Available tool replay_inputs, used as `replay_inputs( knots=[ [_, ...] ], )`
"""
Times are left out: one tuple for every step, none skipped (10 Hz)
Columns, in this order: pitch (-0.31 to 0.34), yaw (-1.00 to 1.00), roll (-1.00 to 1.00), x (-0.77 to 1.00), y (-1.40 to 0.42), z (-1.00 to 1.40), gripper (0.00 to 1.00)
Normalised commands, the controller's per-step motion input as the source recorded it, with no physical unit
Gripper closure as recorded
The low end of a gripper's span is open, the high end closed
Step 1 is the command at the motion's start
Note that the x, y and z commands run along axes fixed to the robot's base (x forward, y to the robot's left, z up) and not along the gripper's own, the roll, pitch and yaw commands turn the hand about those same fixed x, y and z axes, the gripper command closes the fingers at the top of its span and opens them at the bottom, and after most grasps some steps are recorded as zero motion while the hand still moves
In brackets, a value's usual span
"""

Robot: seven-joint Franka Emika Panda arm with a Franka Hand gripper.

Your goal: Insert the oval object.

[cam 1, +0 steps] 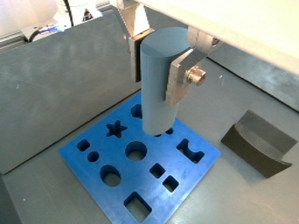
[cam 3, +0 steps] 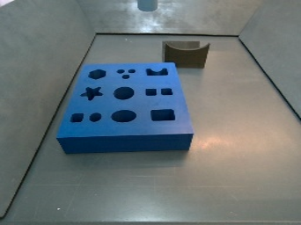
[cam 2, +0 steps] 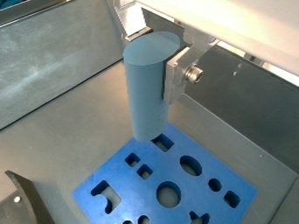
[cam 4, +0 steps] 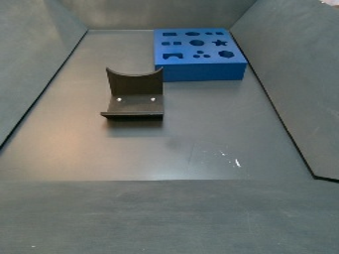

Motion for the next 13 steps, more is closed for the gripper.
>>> replay_inputs(
  knots=[
    [0.000,0.00,0.06,0.00,-0.17,-0.23,1.00],
    [-0.193,-1.00,-0.05,-0.05,0.00,-0.59,1.00],
    [-0.221,-1.00,-0.06,-0.09,-0.01,-0.62,1.00],
    [-0.220,-1.00,-0.06,-0.09,-0.02,-0.62,1.00],
    [-0.223,-0.97,-0.02,-0.10,-0.11,-0.66,1.00],
    [-0.181,-0.75,0.04,-0.12,-0.50,-0.79,1.00],
    [-0.073,-0.63,0.07,-0.08,-0.67,-0.71,1.00],
    [0.000,-0.52,0.07,-0.05,-0.79,-0.66,1.00],
    [0.060,-0.62,0.11,-0.05,-0.60,-0.50,1.00],
    [0.080,-0.89,0.15,-0.07,-0.20,-0.45,1.00],
    [0.076,-0.93,0.12,-0.06,-0.08,-0.42,1.00],
    [0.063,-0.97,0.10,-0.06,0.00,-0.40,1.00],
    [0.064,-0.98,0.10,-0.06,0.00,-0.39,1.00]
  ],
)
